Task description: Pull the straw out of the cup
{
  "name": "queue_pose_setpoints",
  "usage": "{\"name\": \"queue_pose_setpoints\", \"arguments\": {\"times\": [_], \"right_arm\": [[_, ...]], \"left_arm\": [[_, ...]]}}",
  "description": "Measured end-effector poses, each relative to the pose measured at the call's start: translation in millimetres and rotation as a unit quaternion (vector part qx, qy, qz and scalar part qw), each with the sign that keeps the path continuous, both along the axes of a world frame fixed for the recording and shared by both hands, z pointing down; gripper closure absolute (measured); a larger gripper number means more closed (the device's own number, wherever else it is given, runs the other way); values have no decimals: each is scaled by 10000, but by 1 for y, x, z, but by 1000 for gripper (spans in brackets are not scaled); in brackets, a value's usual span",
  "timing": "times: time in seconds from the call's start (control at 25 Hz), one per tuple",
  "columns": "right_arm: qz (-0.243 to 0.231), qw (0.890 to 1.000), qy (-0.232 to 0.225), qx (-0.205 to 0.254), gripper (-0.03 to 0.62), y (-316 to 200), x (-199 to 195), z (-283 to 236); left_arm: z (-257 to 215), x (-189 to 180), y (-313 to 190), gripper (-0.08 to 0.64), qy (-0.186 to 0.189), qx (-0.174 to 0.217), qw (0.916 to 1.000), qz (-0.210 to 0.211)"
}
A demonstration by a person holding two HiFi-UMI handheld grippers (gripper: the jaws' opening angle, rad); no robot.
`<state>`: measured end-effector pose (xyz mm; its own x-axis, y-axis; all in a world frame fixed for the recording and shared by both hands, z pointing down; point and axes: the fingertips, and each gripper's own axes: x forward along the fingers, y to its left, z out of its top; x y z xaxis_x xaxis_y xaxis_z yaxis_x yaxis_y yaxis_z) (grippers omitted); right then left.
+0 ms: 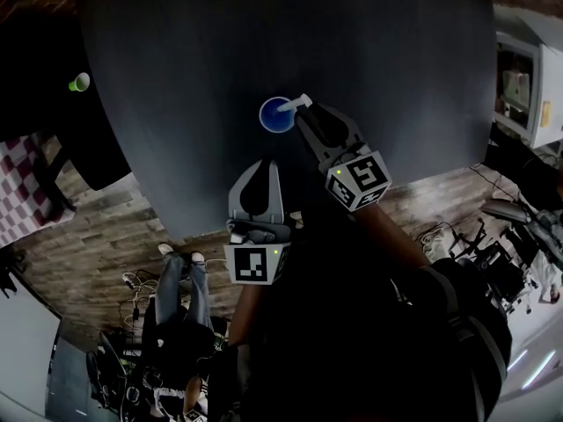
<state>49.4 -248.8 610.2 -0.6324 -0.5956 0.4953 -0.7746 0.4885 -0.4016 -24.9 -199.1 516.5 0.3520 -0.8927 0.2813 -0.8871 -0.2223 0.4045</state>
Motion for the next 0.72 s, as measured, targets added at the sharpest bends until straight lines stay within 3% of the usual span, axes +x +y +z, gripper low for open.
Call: {"name": "queue_pose_setpoints", "arguments": {"times": [0.48, 0.72], "right_arm": [[-62, 10000, 41, 16, 493, -17, -1, 1], [-71, 9999, 15, 128, 537, -15, -5, -1]], "left_arm": [[1, 3, -5, 555, -27, -112, 9999, -69], [2, -4, -2, 555, -23, -151, 9998, -108]]}}
